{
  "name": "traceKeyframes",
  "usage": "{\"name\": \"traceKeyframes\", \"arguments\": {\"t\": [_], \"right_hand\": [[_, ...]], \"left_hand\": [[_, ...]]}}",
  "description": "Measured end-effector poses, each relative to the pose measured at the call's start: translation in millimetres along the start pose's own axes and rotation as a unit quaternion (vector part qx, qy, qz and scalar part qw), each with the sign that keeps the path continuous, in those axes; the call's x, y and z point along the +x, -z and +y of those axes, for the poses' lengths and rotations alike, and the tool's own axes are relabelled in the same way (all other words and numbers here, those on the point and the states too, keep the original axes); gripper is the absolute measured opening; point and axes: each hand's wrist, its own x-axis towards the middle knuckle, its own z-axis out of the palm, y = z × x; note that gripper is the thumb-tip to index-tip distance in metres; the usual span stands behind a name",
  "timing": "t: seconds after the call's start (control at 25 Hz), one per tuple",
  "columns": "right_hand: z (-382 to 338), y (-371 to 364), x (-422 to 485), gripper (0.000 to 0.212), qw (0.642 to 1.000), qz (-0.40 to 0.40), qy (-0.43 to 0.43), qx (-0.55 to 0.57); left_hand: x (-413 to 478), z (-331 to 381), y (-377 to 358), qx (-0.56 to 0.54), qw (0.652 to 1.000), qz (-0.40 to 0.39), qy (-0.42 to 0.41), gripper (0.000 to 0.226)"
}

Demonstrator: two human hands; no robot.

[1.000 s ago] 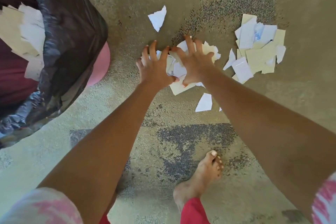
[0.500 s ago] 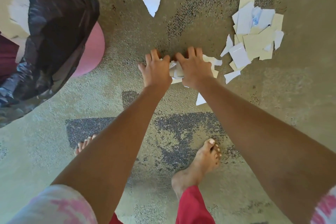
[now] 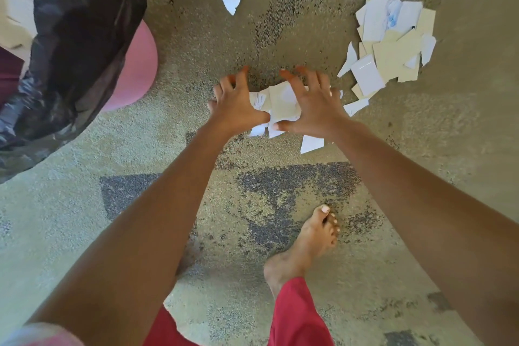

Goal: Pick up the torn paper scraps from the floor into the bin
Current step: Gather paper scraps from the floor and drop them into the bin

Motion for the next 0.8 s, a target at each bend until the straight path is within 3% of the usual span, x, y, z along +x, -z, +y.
{"name": "traceKeyframes", "arguments": {"t": [0.24,0.4,0.8], "right_hand": [[-4,-8,20,0.101,0.996,-0.033,-0.079,-0.019],[-20,-26,14,0.093,0.992,-0.011,-0.122,-0.026],[-19,-7,23,0.081,0.991,-0.051,-0.127,-0.005]], "left_hand": [[-2,17,-24,0.091,0.991,0.092,0.042,0.085],[-9,19,-53,0.097,0.982,0.153,0.046,0.076],[-4,22,-51,0.108,0.985,0.124,0.060,0.063]]}}
